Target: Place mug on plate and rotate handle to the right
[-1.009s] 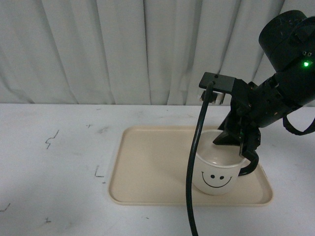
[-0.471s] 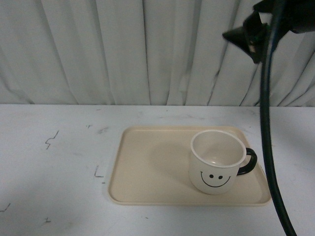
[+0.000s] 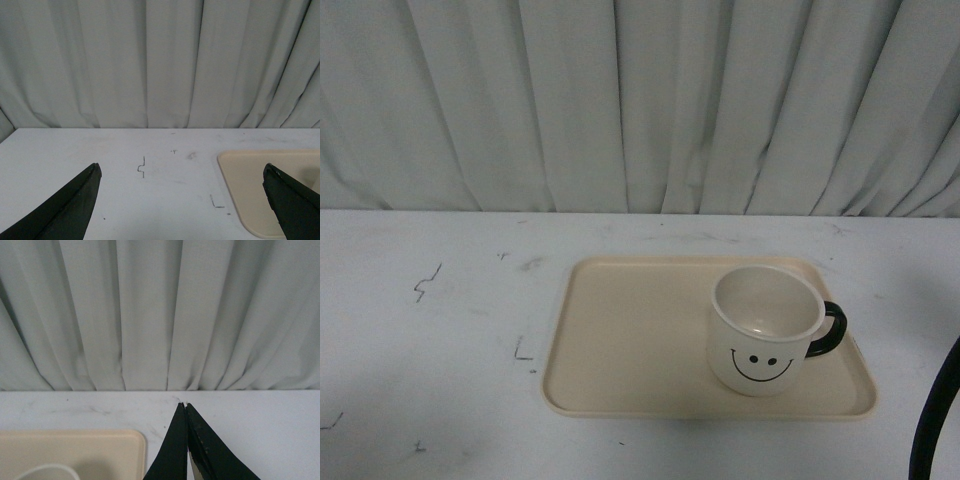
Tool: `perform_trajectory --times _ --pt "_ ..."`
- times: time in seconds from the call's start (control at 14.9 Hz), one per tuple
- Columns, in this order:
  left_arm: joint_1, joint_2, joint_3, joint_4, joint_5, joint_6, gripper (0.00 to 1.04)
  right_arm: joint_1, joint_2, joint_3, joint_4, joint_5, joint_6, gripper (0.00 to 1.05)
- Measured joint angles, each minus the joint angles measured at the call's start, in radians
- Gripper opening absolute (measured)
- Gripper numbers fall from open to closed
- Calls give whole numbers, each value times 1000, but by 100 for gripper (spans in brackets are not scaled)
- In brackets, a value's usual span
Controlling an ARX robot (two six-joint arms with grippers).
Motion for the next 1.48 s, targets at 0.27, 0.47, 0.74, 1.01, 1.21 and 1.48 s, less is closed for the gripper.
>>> perform_trajectory --times 0.27,0.47,0.74,1.01,1.21,1.48 --pt "0 0 0 0 1 0 98 -70 -214 -173 -14 -72 4 2" --pt "0 0 0 0 0 0 98 -85 -312 -295 -15 -73 4 2" --pt "0 0 0 0 0 0 98 -85 -554 -359 -177 -74 4 2" --pt "0 0 0 0 0 0 98 -85 -717 -383 -306 -74 4 2" --pt "0 0 0 0 0 0 98 -85 -840 -392 -417 -74 4 2" --pt "0 0 0 0 0 0 98 -85 -959 -392 -525 -74 4 2"
